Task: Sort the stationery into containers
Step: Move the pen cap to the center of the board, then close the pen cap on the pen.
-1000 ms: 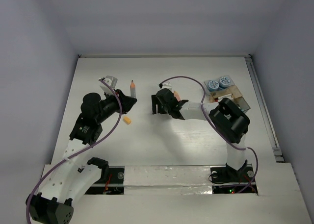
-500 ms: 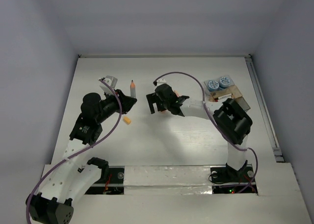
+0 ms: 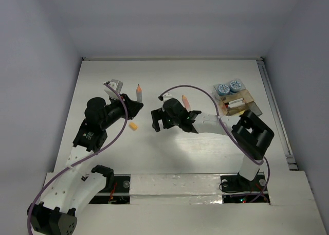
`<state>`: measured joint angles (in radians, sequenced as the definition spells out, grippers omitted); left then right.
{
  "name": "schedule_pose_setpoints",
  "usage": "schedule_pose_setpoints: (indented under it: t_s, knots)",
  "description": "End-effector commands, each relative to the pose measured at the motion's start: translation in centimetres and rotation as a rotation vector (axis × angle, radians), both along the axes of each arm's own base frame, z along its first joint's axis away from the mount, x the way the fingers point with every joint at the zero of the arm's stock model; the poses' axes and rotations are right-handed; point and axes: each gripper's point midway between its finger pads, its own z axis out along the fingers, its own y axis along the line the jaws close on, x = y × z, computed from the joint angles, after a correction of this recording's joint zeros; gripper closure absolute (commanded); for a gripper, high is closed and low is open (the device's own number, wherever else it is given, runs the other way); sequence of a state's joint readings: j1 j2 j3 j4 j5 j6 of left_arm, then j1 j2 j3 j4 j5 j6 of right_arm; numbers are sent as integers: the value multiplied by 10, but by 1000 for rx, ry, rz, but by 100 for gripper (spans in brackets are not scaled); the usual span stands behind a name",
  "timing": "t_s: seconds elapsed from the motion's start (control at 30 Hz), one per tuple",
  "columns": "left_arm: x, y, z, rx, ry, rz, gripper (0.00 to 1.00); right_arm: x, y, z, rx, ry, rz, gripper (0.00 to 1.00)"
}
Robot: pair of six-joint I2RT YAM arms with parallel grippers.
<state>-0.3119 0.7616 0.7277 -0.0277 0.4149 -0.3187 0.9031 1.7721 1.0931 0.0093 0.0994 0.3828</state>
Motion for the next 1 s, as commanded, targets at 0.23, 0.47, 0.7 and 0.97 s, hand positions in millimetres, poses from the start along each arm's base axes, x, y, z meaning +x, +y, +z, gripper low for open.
schedule_pose_setpoints:
  t_s: [0.23,0.47,0.7,0.97]
  knots:
    - [3,3,22,-8,-76,16,100,14,1,-23,-32,29,-70,0]
    - [3,3,22,-8,-76,16,100,32,-9,-46,-78,39,-160,0]
    - [3,3,22,-9,-73,13,100,42,-33,-54,-121,65,-257,0]
    - [3,2,21,-10,-68,12,100,65,-28,-50,-108,49,-271,5]
